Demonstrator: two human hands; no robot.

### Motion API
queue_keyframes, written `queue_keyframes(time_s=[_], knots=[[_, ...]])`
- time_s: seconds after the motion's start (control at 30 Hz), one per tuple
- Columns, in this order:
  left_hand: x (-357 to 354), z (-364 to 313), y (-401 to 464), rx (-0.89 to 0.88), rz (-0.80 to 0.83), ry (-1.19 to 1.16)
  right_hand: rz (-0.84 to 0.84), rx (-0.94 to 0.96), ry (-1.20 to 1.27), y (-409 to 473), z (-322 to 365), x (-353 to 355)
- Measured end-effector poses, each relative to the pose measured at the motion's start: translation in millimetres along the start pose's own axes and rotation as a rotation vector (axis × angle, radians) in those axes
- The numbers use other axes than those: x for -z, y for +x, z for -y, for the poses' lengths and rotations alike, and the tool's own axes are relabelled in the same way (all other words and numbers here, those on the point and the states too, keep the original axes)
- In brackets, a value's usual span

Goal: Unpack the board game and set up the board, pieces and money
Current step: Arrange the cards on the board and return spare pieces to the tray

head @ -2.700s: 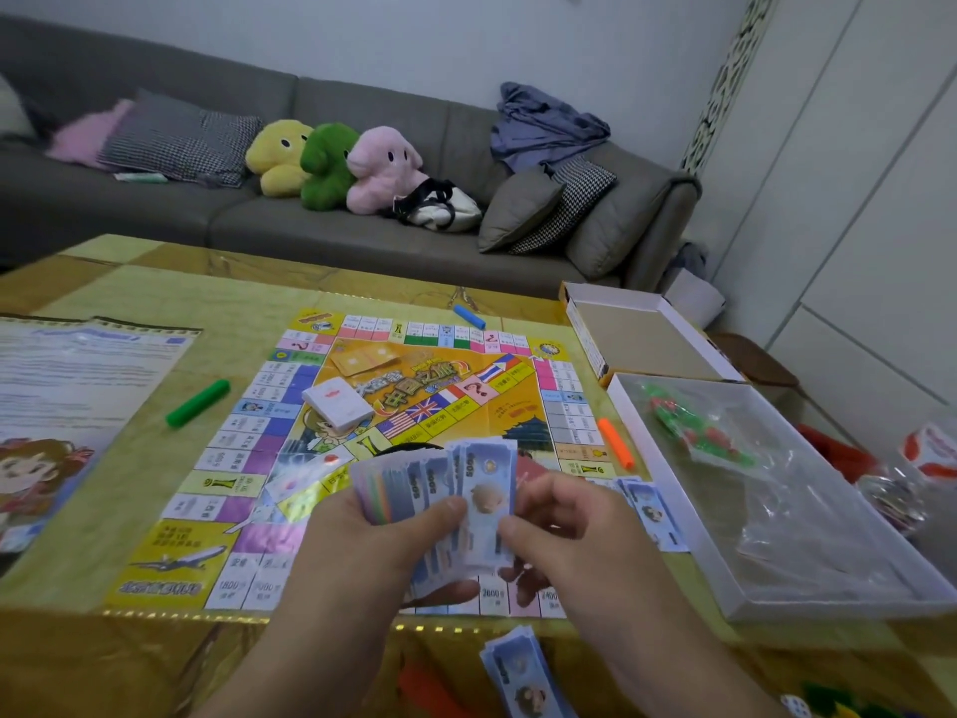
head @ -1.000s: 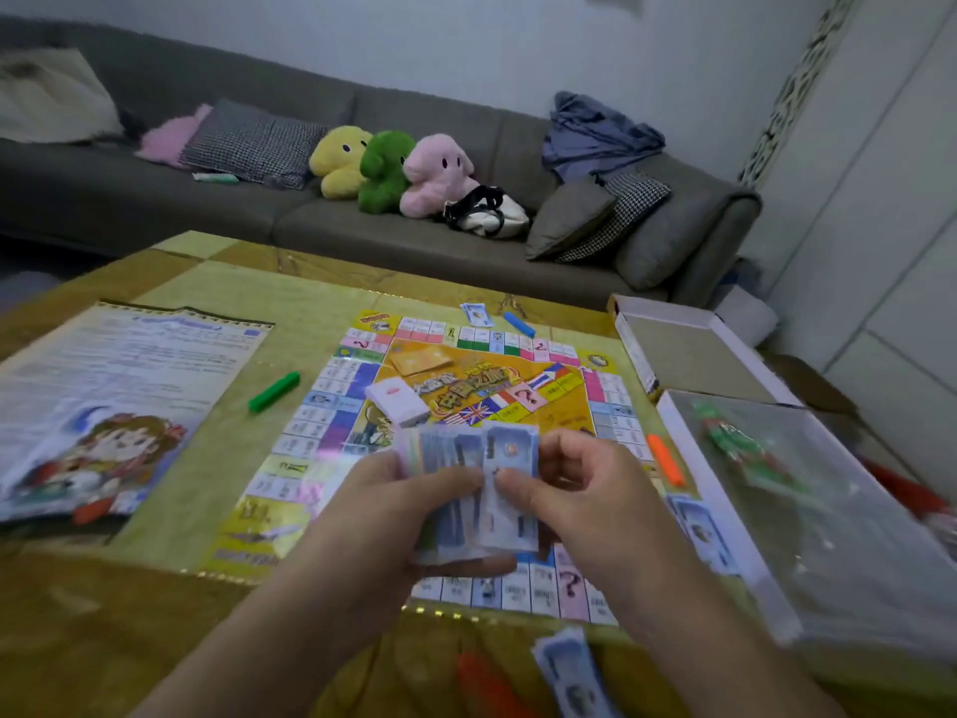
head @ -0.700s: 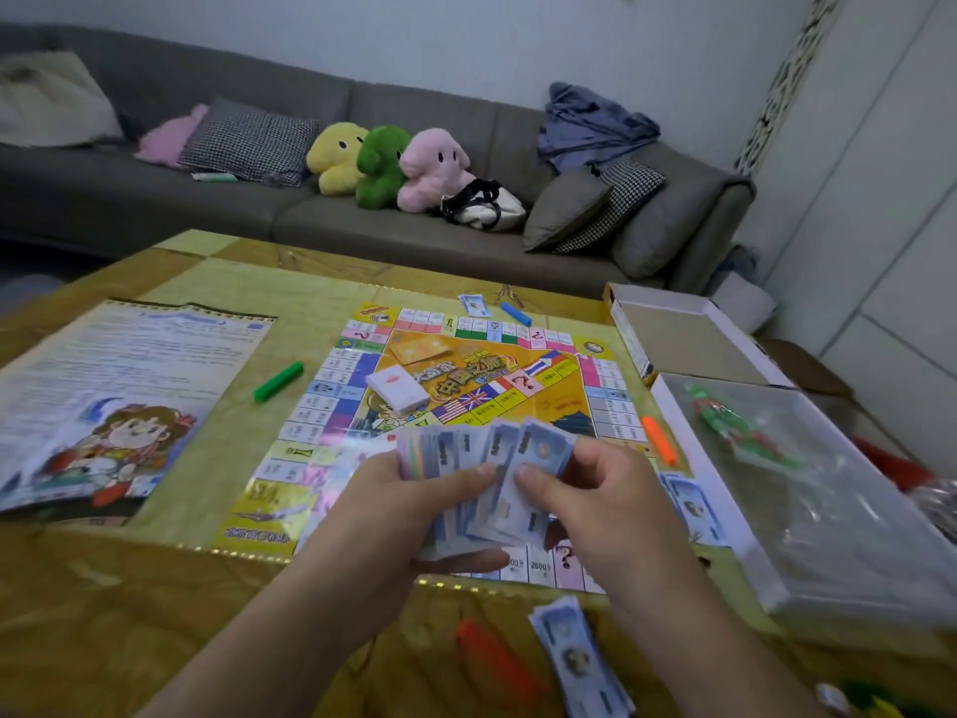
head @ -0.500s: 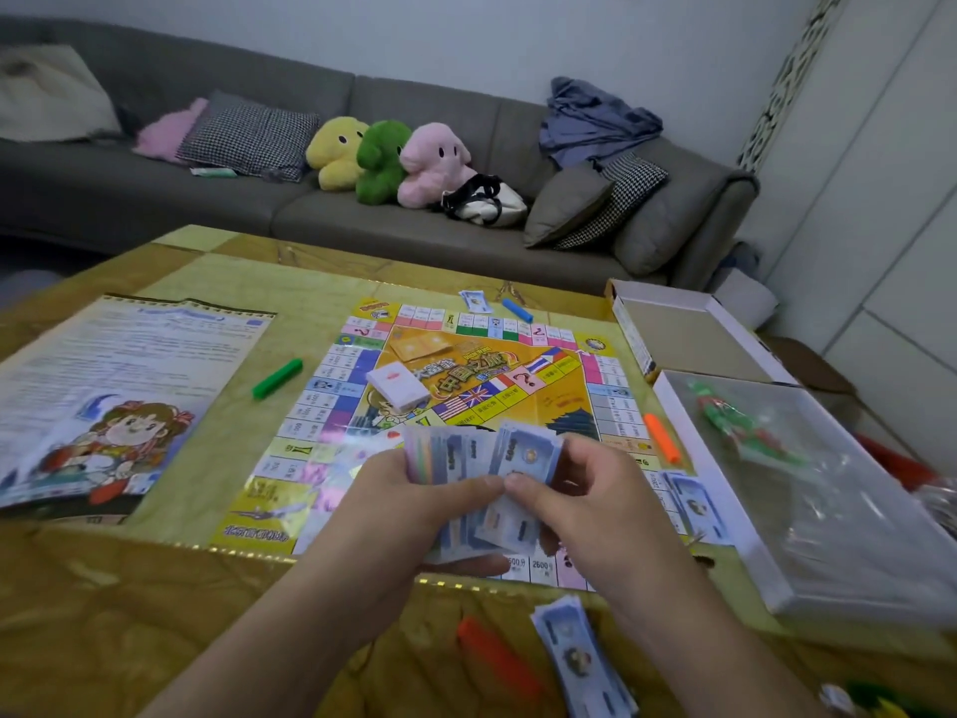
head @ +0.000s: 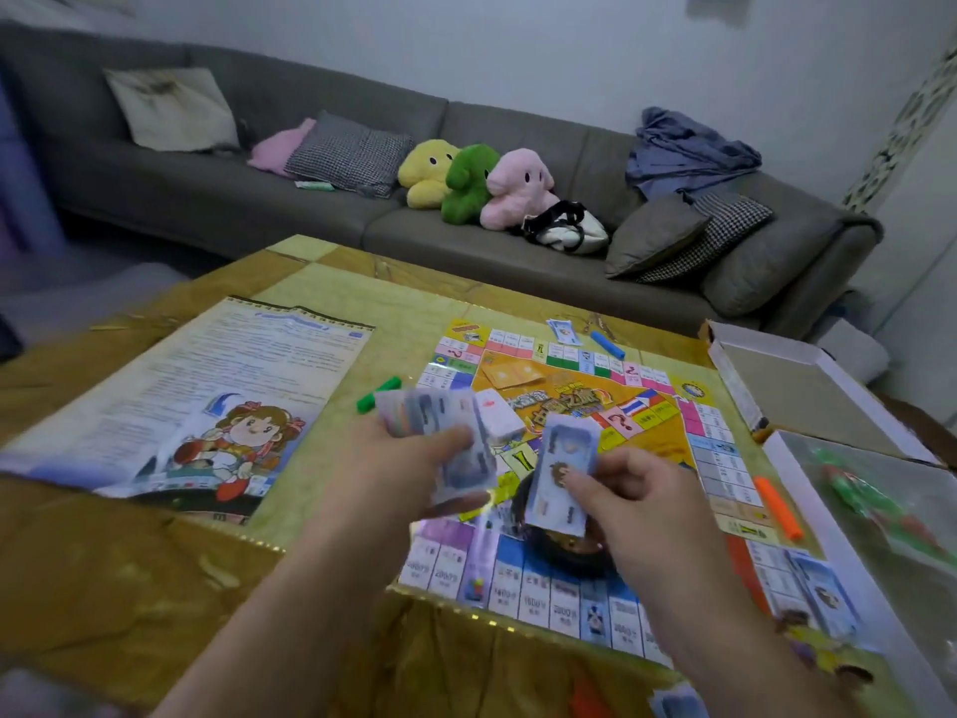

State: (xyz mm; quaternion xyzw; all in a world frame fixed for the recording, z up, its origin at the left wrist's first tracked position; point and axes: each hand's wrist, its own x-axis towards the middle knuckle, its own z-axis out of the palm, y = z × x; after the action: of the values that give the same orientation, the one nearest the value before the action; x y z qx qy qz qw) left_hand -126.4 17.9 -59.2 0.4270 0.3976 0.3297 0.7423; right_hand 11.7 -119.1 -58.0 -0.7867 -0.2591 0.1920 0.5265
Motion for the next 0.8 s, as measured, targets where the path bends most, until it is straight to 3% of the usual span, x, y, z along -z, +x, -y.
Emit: queue_keyframes(time_s=[0.2,0.3,0.4,0.63,0.8], knots=[[61,-36,35,-0.079,-0.172,-0.239,0.249,0.041,-0.169,49,25,-145],[70,-40,42,-0.091,-0.216,-0.285,0.246,0.143,-0.298,63,20,-202],[76,-43,48,-0.092,-0.236,-0.302,0.244,0.191,-0.237,65,9,-239],[75,-45,49,-0.079,-0.169,-0.290,0.126,0.364,-0.467,47,2,-240],[67,-49,34,-0.063,0.102,-0.260,0.176,0.311,-0.390,43,23,-151]])
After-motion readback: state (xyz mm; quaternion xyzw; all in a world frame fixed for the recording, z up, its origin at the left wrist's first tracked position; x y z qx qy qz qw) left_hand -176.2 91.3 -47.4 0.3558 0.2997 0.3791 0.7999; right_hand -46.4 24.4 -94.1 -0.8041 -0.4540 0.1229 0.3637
